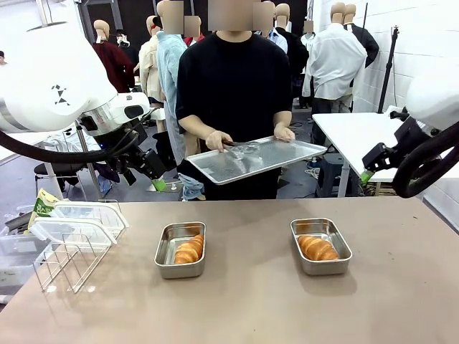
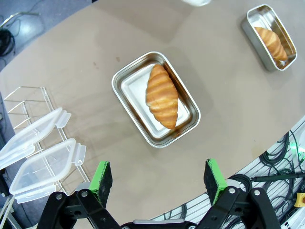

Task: Place the bread in airtight containers.
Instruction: Pick up one Airtight Container lid and hand it to the human.

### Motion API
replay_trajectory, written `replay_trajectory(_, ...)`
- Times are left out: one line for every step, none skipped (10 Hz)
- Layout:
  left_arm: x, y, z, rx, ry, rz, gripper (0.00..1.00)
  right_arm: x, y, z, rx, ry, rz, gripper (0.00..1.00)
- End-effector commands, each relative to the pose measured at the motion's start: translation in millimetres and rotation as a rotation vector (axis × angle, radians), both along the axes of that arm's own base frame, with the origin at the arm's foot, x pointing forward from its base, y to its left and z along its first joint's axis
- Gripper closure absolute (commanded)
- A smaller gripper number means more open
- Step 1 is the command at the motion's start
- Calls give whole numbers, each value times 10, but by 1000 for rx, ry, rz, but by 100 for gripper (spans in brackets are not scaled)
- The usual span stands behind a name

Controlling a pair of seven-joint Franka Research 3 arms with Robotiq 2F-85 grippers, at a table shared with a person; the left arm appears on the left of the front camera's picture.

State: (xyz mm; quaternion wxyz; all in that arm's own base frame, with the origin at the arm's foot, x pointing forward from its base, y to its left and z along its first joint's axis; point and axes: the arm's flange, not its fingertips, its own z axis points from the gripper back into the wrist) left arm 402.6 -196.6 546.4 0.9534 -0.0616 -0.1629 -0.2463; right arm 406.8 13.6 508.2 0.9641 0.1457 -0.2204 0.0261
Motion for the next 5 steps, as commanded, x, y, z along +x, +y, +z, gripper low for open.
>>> replay_trajectory(-5,14,7,7,-3,-1,0,2,51,-37,27,-7,78,0)
replay_trajectory(-5,14,7,7,-3,-1,0,14,72,-5,30,-17,91,0)
replay_trajectory(-5,14,7,7,-3,-1,0,15,79,6,28,-17,97,0)
replay_trajectory(-5,14,7,7,-3,-1,0,12,85,12,23,-17,101,0)
replay_trajectory(-5,14,7,7,-3,-1,0,6,87,11,19,-16,100,0)
